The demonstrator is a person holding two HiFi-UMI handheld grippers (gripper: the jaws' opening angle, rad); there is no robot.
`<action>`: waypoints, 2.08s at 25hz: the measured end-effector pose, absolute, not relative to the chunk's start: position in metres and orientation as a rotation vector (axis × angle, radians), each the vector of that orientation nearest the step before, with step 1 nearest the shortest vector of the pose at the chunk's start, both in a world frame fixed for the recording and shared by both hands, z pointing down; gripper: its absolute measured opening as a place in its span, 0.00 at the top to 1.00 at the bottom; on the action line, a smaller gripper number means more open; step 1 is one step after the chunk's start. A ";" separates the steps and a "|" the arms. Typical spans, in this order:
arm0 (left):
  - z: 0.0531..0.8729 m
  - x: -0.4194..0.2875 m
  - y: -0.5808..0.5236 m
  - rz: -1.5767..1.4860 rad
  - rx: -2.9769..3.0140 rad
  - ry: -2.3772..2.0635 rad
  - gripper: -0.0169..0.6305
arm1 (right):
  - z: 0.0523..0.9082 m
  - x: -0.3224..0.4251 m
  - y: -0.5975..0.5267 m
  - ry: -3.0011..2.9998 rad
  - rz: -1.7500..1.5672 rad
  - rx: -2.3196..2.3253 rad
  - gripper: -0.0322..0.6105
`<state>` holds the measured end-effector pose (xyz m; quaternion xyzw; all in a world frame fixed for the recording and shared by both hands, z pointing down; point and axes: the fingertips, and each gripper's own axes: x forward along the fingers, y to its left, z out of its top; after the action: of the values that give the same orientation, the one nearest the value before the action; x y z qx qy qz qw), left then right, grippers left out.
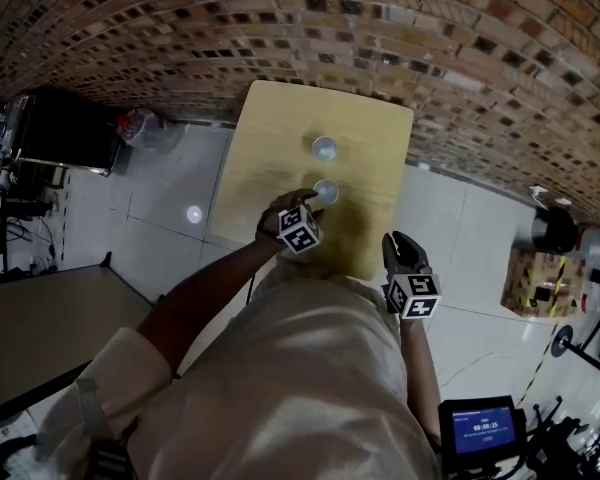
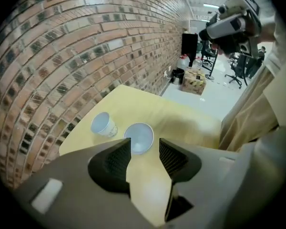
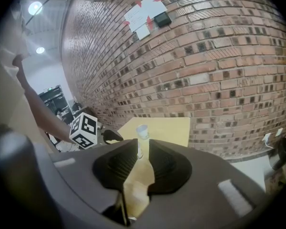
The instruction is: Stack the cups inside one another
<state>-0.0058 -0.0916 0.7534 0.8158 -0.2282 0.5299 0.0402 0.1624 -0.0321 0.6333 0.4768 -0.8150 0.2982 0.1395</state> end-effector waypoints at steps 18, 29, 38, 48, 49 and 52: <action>0.816 0.017 -0.091 2.007 2.470 -0.462 0.74 | 0.638 0.173 -0.035 -2.336 0.897 1.413 0.84; 0.827 0.011 -0.093 2.055 2.445 -0.488 0.83 | 0.648 0.185 -0.021 -2.300 0.916 1.437 0.84; 0.825 0.010 -0.099 2.051 2.446 -0.539 0.90 | 0.648 0.190 -0.021 -2.291 0.916 1.444 0.84; 0.805 0.002 -0.103 1.985 2.464 -0.599 0.91 | 0.648 0.177 -0.025 -2.316 0.909 1.425 0.84; 0.801 0.001 -0.104 1.975 2.467 -0.608 0.91 | 0.648 0.176 -0.026 -2.318 0.908 1.424 0.84; 0.790 -0.003 -0.108 1.945 2.474 -0.641 0.91 | 0.648 0.174 -0.027 -2.324 0.907 1.421 0.84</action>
<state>-0.0030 -0.1082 0.7899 0.7698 -0.1993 0.6054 -0.0350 0.1736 -0.0269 0.6475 0.4904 -0.8021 0.3129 0.1350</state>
